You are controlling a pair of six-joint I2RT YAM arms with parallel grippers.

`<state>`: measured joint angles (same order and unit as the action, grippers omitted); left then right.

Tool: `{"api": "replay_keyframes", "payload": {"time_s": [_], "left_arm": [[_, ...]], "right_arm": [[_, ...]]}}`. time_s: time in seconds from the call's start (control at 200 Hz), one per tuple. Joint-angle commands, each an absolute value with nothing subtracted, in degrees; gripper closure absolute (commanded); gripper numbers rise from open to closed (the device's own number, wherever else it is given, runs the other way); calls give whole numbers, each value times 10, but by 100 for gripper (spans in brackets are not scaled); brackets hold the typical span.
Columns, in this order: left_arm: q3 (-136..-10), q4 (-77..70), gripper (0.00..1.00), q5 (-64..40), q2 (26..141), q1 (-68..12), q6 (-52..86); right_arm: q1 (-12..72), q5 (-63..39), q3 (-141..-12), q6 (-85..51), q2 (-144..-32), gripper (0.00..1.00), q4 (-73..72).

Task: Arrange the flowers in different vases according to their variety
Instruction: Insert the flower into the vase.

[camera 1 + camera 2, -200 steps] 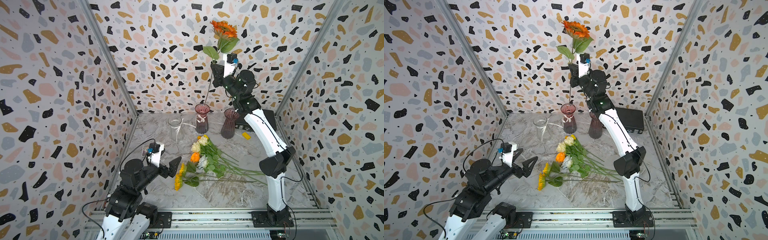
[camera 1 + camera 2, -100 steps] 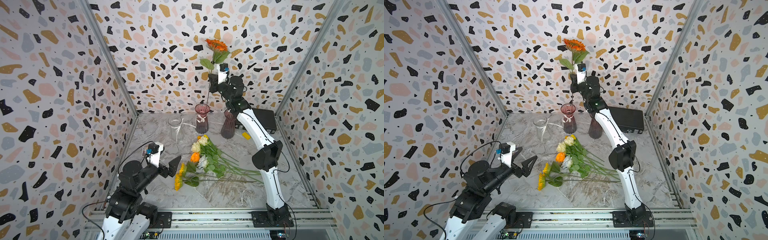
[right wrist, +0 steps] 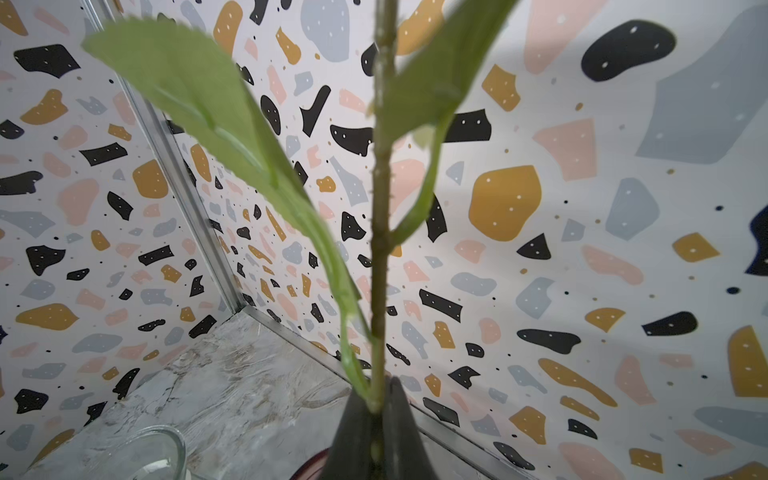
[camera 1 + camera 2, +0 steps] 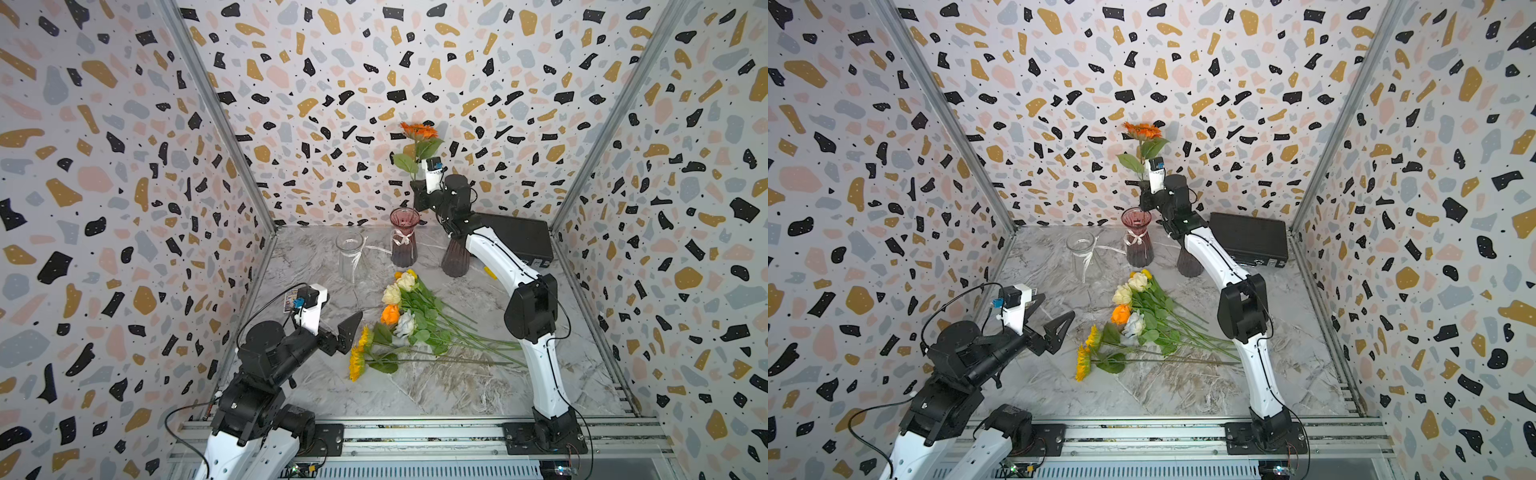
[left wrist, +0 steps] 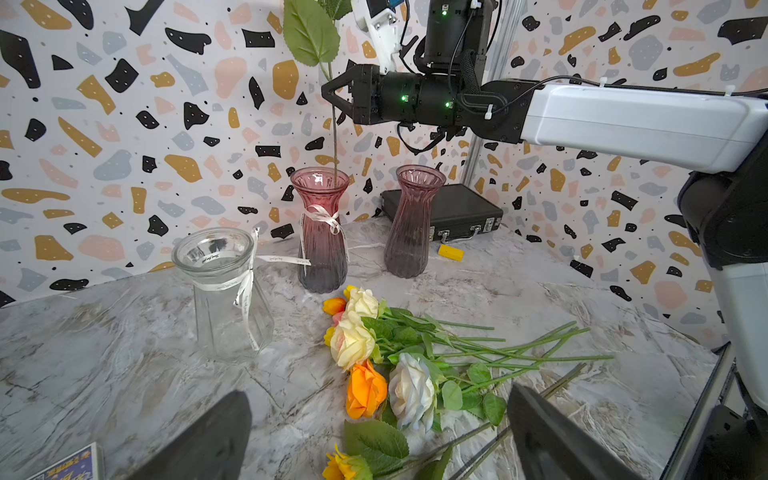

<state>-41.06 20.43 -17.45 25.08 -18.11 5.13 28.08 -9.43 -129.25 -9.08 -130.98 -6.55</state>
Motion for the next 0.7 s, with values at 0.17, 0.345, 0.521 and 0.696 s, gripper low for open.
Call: {"api": "replay_keyframes", "payload": {"time_s": [0.17, 0.345, 0.521, 0.696], "left_arm": [[-404, 179, 0, -174, 250, -183, 38], [-399, 179, 1, -175, 250, -183, 35], [-396, 179, 0, -175, 249, -183, 34], [-394, 179, 0, -175, 248, -183, 33]], "right_arm": [[282, -96, -1303, -101, -1295, 100, -99], [282, -99, -1298, -103, -1300, 99, -93], [282, -104, -1279, -106, -1298, 96, -95], [281, -111, -1259, -109, -1296, 95, -94]]}}
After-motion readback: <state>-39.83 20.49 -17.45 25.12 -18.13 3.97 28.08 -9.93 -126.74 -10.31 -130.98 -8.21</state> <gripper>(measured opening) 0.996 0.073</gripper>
